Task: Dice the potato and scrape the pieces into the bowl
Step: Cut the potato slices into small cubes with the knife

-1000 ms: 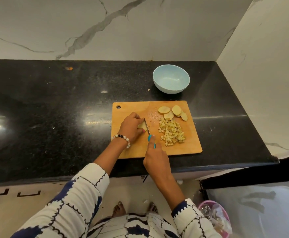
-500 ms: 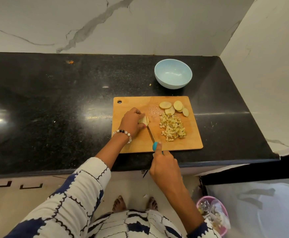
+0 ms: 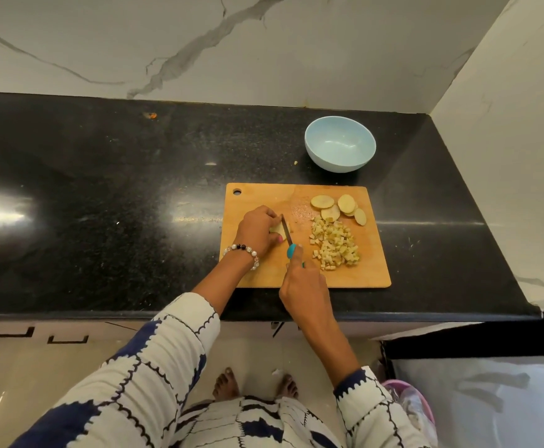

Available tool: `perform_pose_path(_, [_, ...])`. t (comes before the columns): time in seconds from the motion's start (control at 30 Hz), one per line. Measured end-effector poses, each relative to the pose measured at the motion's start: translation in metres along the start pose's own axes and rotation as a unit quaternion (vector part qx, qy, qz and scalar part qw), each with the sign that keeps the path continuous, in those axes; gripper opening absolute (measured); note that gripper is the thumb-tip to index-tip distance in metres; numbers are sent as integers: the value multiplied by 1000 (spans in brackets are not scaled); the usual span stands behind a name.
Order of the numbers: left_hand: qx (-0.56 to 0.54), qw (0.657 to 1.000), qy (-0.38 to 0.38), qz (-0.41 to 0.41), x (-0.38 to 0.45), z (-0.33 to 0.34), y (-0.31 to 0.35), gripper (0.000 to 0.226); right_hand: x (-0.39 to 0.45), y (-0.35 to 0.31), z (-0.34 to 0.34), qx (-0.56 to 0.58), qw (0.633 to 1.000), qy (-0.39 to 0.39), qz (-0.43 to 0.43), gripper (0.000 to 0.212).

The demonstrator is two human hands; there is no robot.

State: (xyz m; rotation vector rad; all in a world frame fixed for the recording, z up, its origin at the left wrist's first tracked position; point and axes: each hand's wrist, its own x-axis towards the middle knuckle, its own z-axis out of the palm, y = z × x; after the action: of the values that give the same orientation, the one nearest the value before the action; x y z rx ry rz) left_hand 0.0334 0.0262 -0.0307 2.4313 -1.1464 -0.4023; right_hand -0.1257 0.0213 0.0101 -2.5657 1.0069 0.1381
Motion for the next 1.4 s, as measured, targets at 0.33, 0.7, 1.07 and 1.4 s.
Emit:
perform_pose_path(0.33, [0,1000,15,17,-4,3,-4,47,-30,0,-1,-39,997,-69,9,70])
perform_pose_path(0.7, [-26,999,25,-10,-5,2,-4,48,-18,9,-19,29,999,18,20,56])
perform_pose_path(1.07, [-49,998,36,-10,-6,6,-6,46,3,-6,-4,-16,1000,11,-7,61])
perform_pose_path(1.4, [-37,998,56,-4,-12,8,-5,42,-21,-8,-7,-35,998,-54,1,70])
